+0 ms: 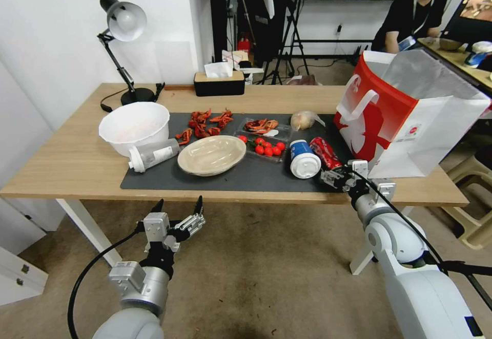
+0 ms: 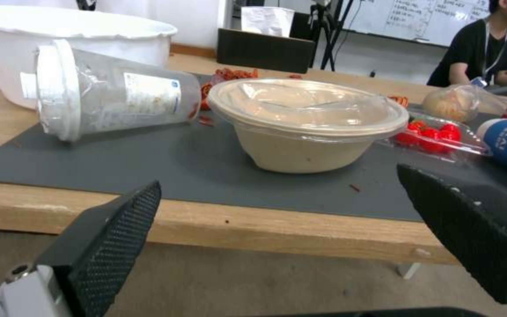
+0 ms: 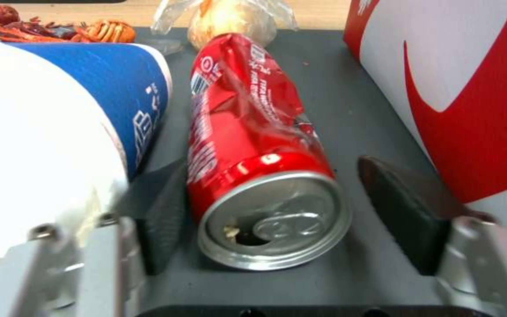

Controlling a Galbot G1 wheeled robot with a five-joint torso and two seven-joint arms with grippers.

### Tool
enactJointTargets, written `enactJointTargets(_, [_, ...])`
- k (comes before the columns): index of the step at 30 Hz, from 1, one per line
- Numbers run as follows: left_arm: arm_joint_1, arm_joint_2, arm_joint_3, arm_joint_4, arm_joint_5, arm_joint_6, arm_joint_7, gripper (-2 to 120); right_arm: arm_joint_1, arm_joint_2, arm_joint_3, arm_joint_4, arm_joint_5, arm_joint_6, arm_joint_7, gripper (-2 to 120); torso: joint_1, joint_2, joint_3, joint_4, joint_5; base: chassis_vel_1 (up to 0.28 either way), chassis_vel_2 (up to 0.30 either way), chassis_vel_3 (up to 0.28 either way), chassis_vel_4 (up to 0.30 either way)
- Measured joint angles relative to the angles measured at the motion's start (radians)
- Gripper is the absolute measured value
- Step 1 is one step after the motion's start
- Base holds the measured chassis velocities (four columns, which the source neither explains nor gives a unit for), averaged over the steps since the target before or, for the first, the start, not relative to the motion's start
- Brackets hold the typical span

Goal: Pick up the trash from the table and place it into the takeout bag.

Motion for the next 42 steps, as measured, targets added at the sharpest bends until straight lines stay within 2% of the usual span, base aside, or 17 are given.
enactJointTargets(3, [-0.001,0.0,0.001,0.006,0.0,-0.003,-0.001,100,-0.004,-0.001,0.003,0.0,0.003,-0.002,-0.002,54,0.0,0.0,0.0,0.0,0.0,0.0,0.0,0.0,0.0])
enactJointTargets(6, [-0.001,0.0,0.001,0.009,0.0,-0.007,-0.003,100,-0.009,-0.002,0.005,0.003,0.004,0.001,-0.006,49,0.0,0.0,0.0,0.0,0.0,0.0,0.0,0.0,0.0])
enactJointTargets(13, [-0.001,0.0,0.001,0.012,0.0,-0.019,-0.003,100,-0.057,-0.013,0.028,0.071,0.002,0.032,-0.021,49,0.0,0.0,0.0,0.0001,0.0001,0.0,0.0,0.0,0.0])
enactJointTargets(15, [-0.001,0.001,0.002,0.011,0.0,-0.022,-0.003,100,-0.104,-0.033,0.05,0.143,-0.008,0.059,-0.034,49,0.0,0.0,0.0,-0.0001,0.0001,0.0,0.0,0.0,0.0])
enactJointTargets(20, [0.0,0.0,0.002,0.012,0.0,-0.024,-0.002,100,-0.146,-0.058,0.073,0.222,-0.002,0.084,-0.06,49,0.0,0.0,0.0,-0.0001,0.0,0.0,0.0,0.0,0.0])
enactJointTargets(22, [-0.001,-0.001,0.003,0.015,0.001,-0.027,-0.002,100,-0.173,-0.086,0.096,0.319,0.034,0.106,-0.078,49,0.0,0.0,0.0,-0.0002,0.0,0.0,0.0,0.0,0.0])
enactJointTargets(24, [-0.001,-0.002,0.003,0.015,0.001,-0.027,-0.002,100,-0.172,-0.093,0.102,0.341,0.048,0.108,-0.077,49,0.0,0.0,0.0,-0.0001,0.0,0.0,0.0,0.0,0.0])
enactJointTargets(27, [0.002,-0.009,0.005,0.014,0.009,-0.028,-0.002,100,-0.114,-0.153,0.141,0.421,0.162,0.097,-0.033,49,0.0,0.0,0.0,-0.0002,0.0,0.0,0.0,0.0,0.0])
enactJointTargets(28, [0.002,-0.009,0.005,0.014,0.009,-0.028,-0.002,100,-0.114,-0.153,0.141,0.421,0.162,0.097,-0.033,49,0.0,0.0,0.0,-0.0002,0.0,0.0,0.0,0.0,0.0])
enactJointTargets(30, [0.007,-0.011,0.004,0.009,0.013,-0.03,-0.002,100,-0.035,-0.215,0.171,0.422,0.268,0.075,0.013,49,0.0,0.0,0.0,0.0001,0.0001,0.0,0.0,0.0,0.0])
enactJointTargets(32, [0.009,-0.012,0.004,0.008,0.014,-0.031,-0.002,100,-0.011,-0.234,0.18,0.413,0.297,0.071,0.026,49,0.0,0.0,0.0,0.0001,0.0,0.0,0.0,0.0,0.0])
enactJointTargets(34, [0.014,-0.012,0.003,0.007,0.015,-0.038,-0.001,100,0.082,-0.305,0.201,0.353,0.395,0.057,0.088,49,0.0,0.0,0.0,0.0002,0.0003,0.0,0.0,0.0,0.0])
enactJointTargets(35, [0.014,-0.012,0.003,0.007,0.015,-0.038,-0.001,100,0.082,-0.305,0.201,0.353,0.395,0.057,0.088,49,0.0,0.0,0.0,0.0002,0.0003,0.0,0.0,0.0,0.0])
enactJointTargets(38, [0.018,-0.012,0.001,0.004,0.015,-0.041,0.001,100,0.197,-0.388,0.212,0.247,0.509,0.027,0.183,49,0.0,0.0,0.0,0.0,0.0005,0.0,0.0,0.0,0.0])
enactJointTargets(39, [0.018,-0.012,0.001,0.004,0.015,-0.041,0.001,100,0.197,-0.388,0.212,0.247,0.509,0.027,0.183,49,0.0,0.0,0.0,0.0,0.0005,0.0,0.0,0.0,0.0])
enactJointTargets(42, [0.023,-0.012,0.001,-0.004,0.032,-0.046,0.02,100,0.284,-0.44,0.209,0.165,0.582,-0.011,0.272,49,0.0,0.0,0.0,0.0,0.0,0.0,0.0,0.0,0.0])
